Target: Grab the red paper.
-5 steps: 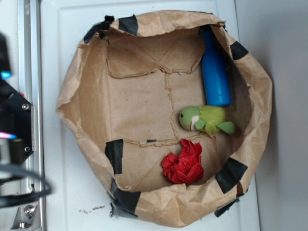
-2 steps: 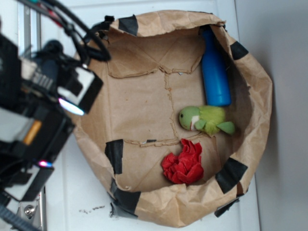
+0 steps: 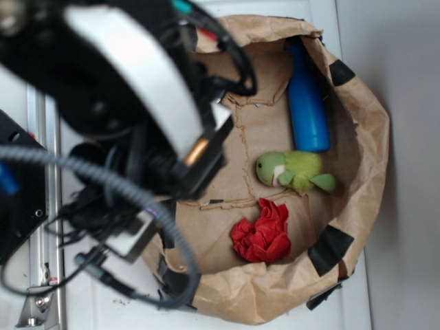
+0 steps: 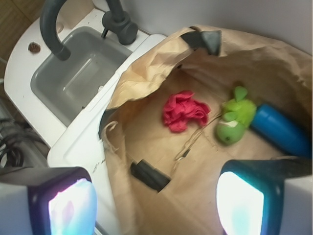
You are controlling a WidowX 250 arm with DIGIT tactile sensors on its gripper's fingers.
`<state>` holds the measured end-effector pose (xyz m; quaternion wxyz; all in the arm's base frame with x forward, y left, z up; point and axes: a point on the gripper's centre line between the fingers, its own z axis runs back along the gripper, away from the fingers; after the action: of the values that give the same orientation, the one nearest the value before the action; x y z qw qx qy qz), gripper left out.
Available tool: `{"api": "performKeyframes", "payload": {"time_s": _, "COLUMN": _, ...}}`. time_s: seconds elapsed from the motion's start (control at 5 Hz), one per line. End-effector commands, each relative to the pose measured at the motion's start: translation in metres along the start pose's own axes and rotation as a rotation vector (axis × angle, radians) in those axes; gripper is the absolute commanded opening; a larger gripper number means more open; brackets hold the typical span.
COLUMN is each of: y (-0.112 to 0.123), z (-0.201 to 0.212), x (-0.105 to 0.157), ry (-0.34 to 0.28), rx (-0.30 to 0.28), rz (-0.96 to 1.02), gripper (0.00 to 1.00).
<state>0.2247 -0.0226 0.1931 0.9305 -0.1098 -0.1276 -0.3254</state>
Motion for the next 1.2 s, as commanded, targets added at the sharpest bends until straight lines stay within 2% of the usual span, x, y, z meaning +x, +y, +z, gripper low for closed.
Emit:
{"api": "performKeyframes", "payload": {"time_s": 0.0, "y": -0.004, "z": 0.014, "x": 0.006, "ry": -0.034, "rx": 0.029, "rz": -0.027, "gripper": 1.0}}
{"api": "performKeyframes", "payload": {"time_s": 0.2, "y": -0.004, "z": 0.014, "x": 0.006, "ry": -0.034, "rx": 0.029, "rz": -0.027, "gripper": 1.0}}
{"api": "performKeyframes", "payload": {"time_s": 0.4, "y": 0.0, "z": -0.003, "x": 0.0, "ry": -0.072, "rx": -0.003, "rz": -0.167, "gripper": 1.0}}
{"api": "performKeyframes", "payload": {"time_s": 0.6, "y": 0.01, "z": -0.021, "x": 0.001, "ry": -0.071, "rx": -0.013, "rz": -0.203, "gripper": 1.0}}
{"api": "performKeyframes", "payload": {"time_s": 0.8, "y": 0.017, "z": -0.04, "x": -0.003, "ry": -0.045, "rx": 0.011, "rz": -0.224, "gripper": 1.0}}
{"api": "performKeyframes", "payload": {"time_s": 1.0, "y": 0.031, "z": -0.052, "x": -0.004, "ry": -0.025, "rx": -0.002, "rz": -0.186, "gripper": 1.0}}
